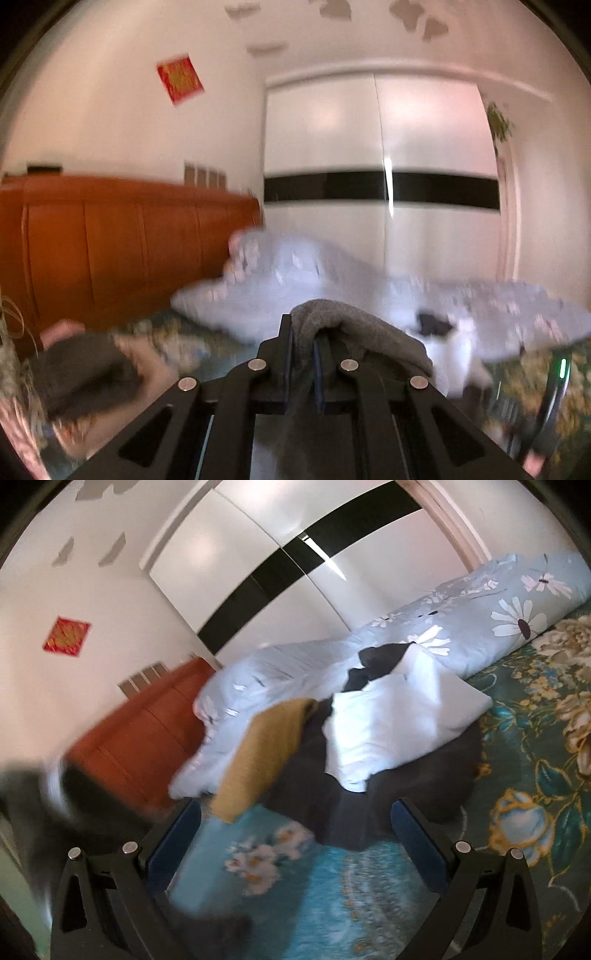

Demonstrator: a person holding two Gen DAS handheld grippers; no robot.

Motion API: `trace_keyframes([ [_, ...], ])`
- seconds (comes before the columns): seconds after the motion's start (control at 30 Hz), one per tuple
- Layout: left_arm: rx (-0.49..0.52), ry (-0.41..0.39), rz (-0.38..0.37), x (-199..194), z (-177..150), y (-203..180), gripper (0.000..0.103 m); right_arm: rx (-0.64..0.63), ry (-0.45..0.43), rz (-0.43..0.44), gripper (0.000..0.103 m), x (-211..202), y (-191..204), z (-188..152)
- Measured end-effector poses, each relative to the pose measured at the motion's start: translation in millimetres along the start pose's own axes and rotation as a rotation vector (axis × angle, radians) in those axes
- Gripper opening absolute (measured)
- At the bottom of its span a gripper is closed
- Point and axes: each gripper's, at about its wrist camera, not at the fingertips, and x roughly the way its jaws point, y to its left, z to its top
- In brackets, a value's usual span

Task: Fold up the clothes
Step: 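Grasp the grey sweatshirt with the left tool while the right tool grasps another part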

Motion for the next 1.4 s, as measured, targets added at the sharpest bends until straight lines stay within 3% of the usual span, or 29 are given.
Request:
trace_keyframes([
  [0.1,-0.036,0.162,-0.049,5,-53,12,0.01,0.006,0.021,0.059,0.103,-7,8,0],
  [0.3,-0.133,0.363,-0.136,-9,-168,16,0.01,-0.025,0.113,0.174,0.103,-19,31,-20],
  [0.43,-0.098,0.376,-0.167,-24,-188,2,0.013,-0.028,0.196,0.293,0.103,-30,48,-36],
  [0.53,-0.071,0.384,-0.189,-35,-202,-10,0.014,-0.049,0.269,0.279,0.103,-40,51,-59],
  [0.6,-0.099,0.381,-0.222,-39,-200,-7,0.014,-0.058,0.334,0.225,0.103,-40,49,-75],
  [0.8,-0.187,0.394,-0.297,-44,-196,5,0.016,0.188,0.581,0.164,0.101,-27,0,-130],
  [0.87,-0.209,0.386,-0.315,-48,-195,12,0.018,0.25,0.604,0.186,0.1,-24,-4,-135],
  [1.0,-0.3,0.375,-0.371,-53,-188,30,0.022,0.289,0.59,0.22,0.096,-11,9,-125],
  [1.13,-0.378,0.324,-0.333,-62,-183,68,0.027,0.244,0.577,0.164,0.084,-7,24,-120],
  [1.3,-0.473,0.259,-0.282,-74,-176,115,0.048,0.118,0.529,0.051,0.061,-13,47,-108],
  [1.4,-0.587,0.295,-0.212,-67,-188,152,0.05,0.042,0.499,-0.017,0.037,-16,61,-101],
])
